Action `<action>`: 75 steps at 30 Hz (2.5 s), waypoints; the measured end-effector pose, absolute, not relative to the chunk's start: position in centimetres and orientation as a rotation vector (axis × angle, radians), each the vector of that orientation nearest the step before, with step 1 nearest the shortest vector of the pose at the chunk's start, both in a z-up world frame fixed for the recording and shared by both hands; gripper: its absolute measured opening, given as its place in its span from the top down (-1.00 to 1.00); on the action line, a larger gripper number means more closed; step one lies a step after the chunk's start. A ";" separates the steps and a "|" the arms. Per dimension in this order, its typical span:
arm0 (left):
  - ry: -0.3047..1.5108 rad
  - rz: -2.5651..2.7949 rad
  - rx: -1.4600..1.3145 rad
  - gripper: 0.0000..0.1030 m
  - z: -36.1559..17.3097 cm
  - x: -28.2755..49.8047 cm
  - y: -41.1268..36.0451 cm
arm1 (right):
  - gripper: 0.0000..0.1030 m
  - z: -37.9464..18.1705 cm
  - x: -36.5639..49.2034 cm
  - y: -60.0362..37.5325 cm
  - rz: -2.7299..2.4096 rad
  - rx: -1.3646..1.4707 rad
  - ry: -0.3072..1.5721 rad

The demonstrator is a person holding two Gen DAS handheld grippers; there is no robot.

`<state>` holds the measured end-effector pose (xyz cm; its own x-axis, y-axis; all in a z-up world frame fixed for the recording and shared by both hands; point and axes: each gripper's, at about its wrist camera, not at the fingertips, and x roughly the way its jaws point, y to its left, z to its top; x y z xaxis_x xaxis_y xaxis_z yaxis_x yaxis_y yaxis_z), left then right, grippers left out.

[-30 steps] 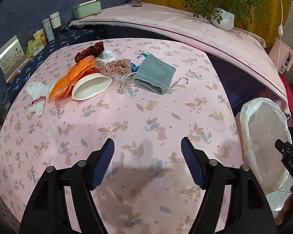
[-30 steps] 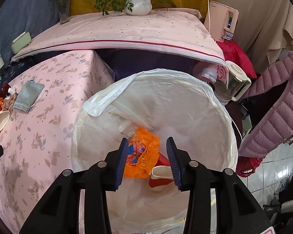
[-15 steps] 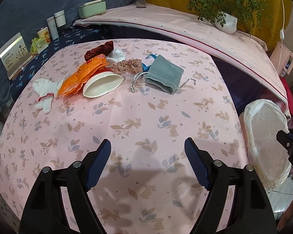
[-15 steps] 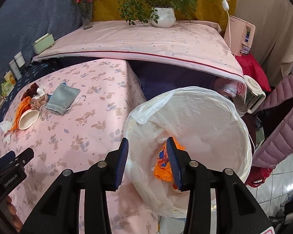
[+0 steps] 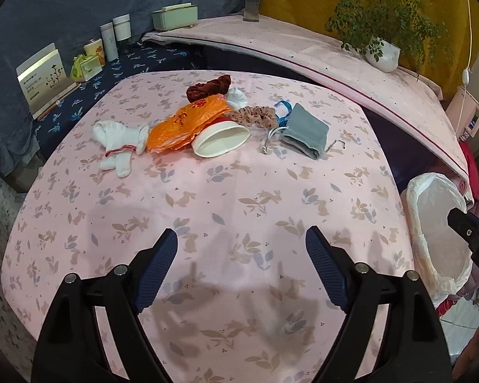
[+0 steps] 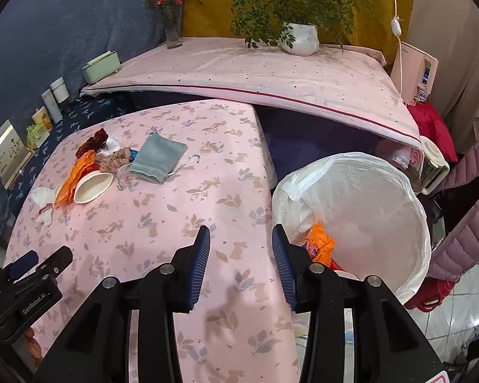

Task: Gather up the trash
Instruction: 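Move both open tools back over the table toward the white gloves, then grasp the white gloves with the left tool while the right tool grasps another orange bag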

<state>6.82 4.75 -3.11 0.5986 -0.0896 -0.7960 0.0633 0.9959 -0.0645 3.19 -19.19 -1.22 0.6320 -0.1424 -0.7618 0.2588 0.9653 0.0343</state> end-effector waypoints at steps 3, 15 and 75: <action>0.923 -0.096 -0.038 -0.52 -2.8 6.3 5.4 | 0.23 -0.6 2.6 -18.8 -0.238 0.144 0.846; 0.904 -0.113 -0.048 -0.52 -2.1 5.2 6.3 | 0.23 0.9 1.1 -17.5 -0.247 0.115 0.822; 0.988 0.175 -0.278 -0.62 -9.0 22.9 23.7 | -0.04 -5.9 22.1 0.7 0.107 0.090 0.896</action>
